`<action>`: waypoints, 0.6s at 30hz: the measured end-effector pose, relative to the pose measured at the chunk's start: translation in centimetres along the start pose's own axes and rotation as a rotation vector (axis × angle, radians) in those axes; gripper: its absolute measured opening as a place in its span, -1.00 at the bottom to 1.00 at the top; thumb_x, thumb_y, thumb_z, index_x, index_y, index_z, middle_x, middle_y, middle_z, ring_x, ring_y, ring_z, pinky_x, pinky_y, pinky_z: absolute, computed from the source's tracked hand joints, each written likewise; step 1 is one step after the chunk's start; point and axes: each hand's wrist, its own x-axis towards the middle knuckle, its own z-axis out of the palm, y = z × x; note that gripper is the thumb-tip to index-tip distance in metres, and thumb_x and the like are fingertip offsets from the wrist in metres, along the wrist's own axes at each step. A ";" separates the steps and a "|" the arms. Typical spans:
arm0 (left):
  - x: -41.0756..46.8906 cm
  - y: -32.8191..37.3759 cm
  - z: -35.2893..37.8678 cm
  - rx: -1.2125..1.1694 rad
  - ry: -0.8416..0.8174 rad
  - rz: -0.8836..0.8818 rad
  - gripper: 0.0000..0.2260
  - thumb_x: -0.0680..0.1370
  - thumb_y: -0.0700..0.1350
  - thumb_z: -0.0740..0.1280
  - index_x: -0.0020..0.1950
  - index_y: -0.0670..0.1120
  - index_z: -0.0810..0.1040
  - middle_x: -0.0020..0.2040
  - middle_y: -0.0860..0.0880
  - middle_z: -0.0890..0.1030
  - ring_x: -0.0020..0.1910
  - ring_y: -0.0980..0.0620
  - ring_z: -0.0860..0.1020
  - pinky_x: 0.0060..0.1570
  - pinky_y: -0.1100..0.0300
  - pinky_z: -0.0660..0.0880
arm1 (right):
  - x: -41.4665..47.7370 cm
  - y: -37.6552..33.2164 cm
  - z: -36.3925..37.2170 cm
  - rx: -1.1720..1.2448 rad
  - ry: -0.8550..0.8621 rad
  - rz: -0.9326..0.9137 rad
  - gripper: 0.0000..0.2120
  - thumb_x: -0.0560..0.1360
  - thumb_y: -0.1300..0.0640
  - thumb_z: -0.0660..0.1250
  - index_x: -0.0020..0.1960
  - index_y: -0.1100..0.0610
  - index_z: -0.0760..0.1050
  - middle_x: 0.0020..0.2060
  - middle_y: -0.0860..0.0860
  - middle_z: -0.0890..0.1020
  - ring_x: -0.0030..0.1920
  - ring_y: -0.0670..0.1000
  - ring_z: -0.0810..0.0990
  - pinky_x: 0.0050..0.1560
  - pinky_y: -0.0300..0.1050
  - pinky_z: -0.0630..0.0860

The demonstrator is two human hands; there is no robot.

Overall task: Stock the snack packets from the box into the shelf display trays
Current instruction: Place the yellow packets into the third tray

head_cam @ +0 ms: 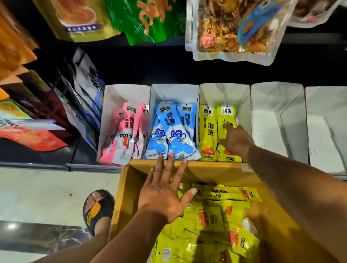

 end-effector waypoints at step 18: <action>-6.6 0.0 -1.6 0.251 0.201 0.154 -0.38 0.64 0.31 -0.18 0.68 0.13 -0.14 0.68 -0.03 -0.16 0.64 -0.19 -0.24 0.57 -0.29 -0.17 | -15.7 -0.3 -5.4 0.048 0.122 -0.312 -0.40 0.56 0.00 0.38 0.54 0.02 0.27 0.56 0.13 0.19 0.53 0.23 0.17 0.47 0.12 0.29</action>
